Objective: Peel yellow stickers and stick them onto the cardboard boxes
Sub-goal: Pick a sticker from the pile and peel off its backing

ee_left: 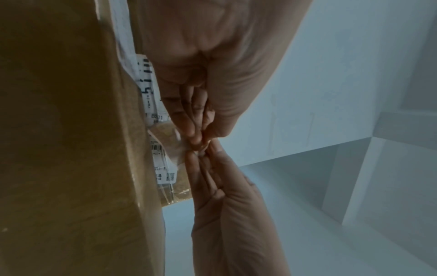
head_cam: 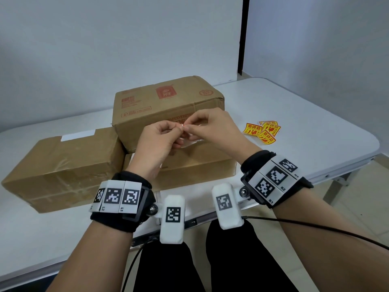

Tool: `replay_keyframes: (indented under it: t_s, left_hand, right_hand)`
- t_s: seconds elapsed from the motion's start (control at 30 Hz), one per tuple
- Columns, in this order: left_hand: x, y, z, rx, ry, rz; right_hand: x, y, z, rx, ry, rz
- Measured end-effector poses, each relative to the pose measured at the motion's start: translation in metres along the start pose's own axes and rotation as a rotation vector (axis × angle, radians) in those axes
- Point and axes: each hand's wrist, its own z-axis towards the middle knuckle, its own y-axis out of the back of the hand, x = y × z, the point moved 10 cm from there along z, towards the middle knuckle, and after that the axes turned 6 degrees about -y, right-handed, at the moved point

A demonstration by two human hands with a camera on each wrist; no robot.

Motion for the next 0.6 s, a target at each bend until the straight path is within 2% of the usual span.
replay_keyframes:
  t_s: [0.2,0.4,0.6]
  left_hand:
    - [-0.007,-0.003,-0.002,0.050,-0.019,0.093]
    - [-0.010,-0.004,-0.004,0.075,0.000,0.116]
    - [-0.012,-0.005,-0.002,0.067,-0.041,0.183]
  right_hand:
    - [-0.001,0.002,0.000,0.024,-0.038,0.042]
    - [0.003,0.001,-0.002,0.077,-0.006,-0.076]
    - [0.008,-0.001,-0.002,0.062,0.049,-0.172]
